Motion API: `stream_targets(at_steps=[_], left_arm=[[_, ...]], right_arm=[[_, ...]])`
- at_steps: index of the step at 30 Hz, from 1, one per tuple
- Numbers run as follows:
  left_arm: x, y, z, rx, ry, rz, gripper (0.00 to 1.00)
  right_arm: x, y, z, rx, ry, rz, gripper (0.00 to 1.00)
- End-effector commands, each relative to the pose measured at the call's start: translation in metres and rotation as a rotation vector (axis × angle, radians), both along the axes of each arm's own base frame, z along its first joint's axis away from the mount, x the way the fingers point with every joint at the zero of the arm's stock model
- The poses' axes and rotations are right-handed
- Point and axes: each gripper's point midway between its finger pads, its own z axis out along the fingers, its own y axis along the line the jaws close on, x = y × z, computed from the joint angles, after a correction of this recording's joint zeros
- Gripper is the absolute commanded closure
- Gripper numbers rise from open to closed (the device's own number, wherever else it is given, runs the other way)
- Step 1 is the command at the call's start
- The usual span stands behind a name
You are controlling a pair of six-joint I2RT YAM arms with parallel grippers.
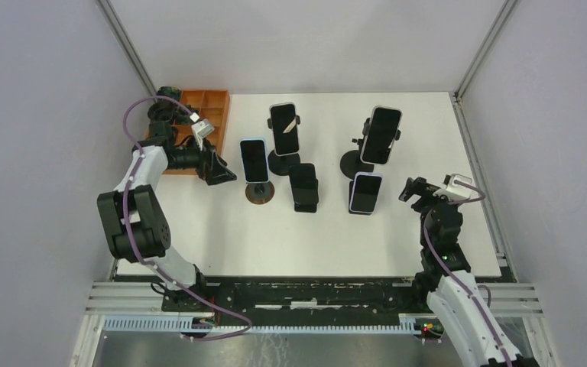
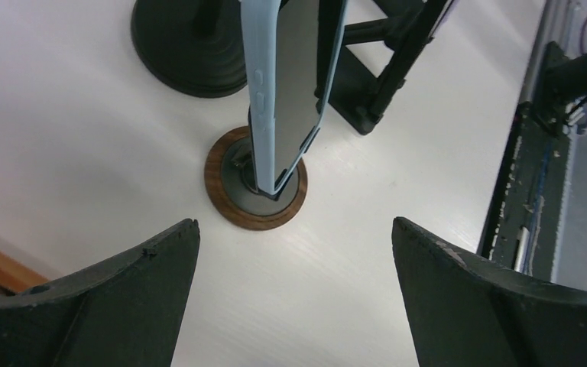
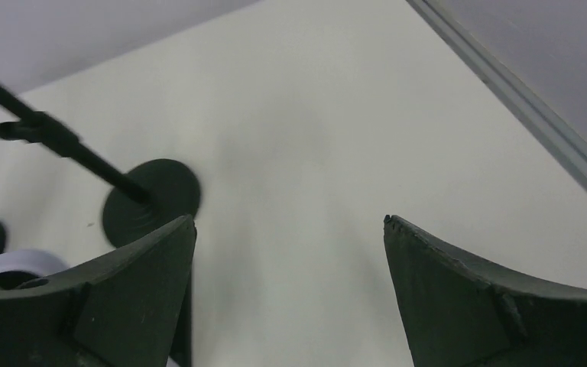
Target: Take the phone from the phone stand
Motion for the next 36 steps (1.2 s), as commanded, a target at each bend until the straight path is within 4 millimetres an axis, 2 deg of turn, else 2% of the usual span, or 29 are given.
stream_targets(at_steps=[1,6,9,17,19,20,21,24,30,32,36], left_arm=[[0.0,-0.016,0.023,-0.134,-0.046,-0.118,0.0],[0.005,-0.021,0.014,-0.18,-0.007,-0.18,0.0],[0.013,-0.023,0.01,-0.203,-0.007,-0.196,0.0],[0.023,-0.032,0.001,-0.166,0.036,-0.198,0.0],[0.038,-0.032,-0.008,-0.073,0.076,-0.1,0.0],[0.052,-0.028,-0.01,-0.01,0.058,-0.009,0.0],[0.064,-0.02,-0.005,0.042,-0.031,0.049,0.0],[0.06,-0.013,0.017,0.006,-0.076,0.088,0.0],[0.045,-0.02,0.012,-0.053,0.012,-0.018,0.0],[0.043,-0.023,0.011,-0.067,0.014,-0.042,0.0],[0.048,-0.026,0.007,-0.072,0.022,-0.056,0.0]], right_arm=[[-0.007,0.047,0.011,0.03,-0.022,0.279,0.02],[-0.011,0.069,0.022,0.006,0.019,0.416,0.02],[-0.011,0.08,0.042,0.014,-0.008,0.475,0.02],[-0.02,0.109,0.078,0.041,-0.017,0.626,0.02],[-0.023,0.119,0.086,0.054,-0.016,0.677,0.02],[-0.024,0.122,0.09,0.056,-0.017,0.696,0.02],[-0.025,0.126,0.096,0.056,-0.023,0.717,0.02],[-0.028,0.135,0.11,0.059,-0.035,0.757,0.02],[-0.028,0.163,0.131,0.093,-0.06,0.86,0.02],[-0.027,0.177,0.139,0.094,-0.068,0.894,0.02],[-0.029,0.217,0.152,0.102,-0.068,0.985,0.02]])
